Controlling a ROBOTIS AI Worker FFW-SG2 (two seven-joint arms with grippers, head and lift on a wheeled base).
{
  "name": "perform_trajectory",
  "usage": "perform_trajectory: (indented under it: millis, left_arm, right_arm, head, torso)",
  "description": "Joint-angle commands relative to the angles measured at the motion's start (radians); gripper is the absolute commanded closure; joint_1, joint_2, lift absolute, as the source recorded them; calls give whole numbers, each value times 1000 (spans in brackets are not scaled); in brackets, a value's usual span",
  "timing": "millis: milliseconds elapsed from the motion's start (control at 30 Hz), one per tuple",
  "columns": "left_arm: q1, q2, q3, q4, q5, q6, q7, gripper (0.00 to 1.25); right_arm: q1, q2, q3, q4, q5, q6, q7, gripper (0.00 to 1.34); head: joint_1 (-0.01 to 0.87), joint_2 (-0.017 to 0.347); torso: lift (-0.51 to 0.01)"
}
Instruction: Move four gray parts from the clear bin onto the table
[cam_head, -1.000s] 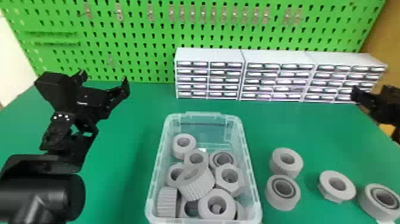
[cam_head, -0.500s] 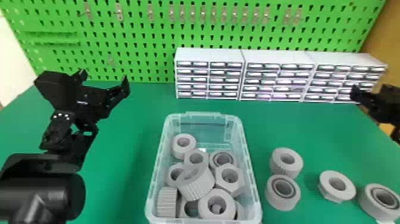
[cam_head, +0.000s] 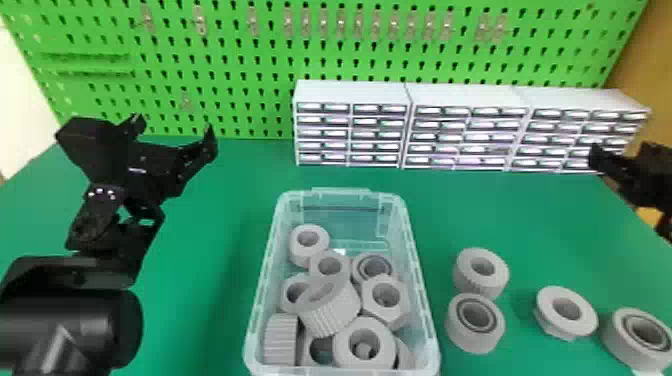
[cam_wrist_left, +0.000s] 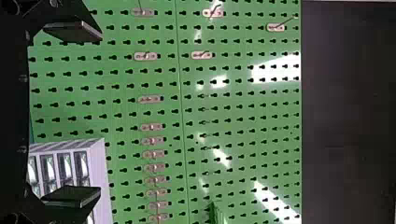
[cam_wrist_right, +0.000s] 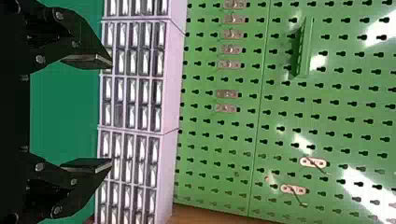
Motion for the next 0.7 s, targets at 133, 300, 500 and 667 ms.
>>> perform_trajectory:
  millis: [133,300,500,667]
  left_arm:
    - [3,0,5,-5,-1,0,-1,125]
    - [3,0,6,-7,-3,0,1,125]
    - [5,0,6,-7,-6,0,1,125]
    - [8,0,8,-7,-6,0,-1,125]
  right_arm:
    - [2,6,7,-3,-1,-1,0,512]
    - [-9,9,24,-3,4,1,0,512]
    - [-9,21,32,-3,14,1,0,512]
    - [-9,23,38,-3,14,1,0,512]
  head:
    - [678,34]
    - [678,34]
    - [678,34]
    - [678,34]
  torso:
    - [-50]
    - [-50]
    - [-50]
    - [-50]
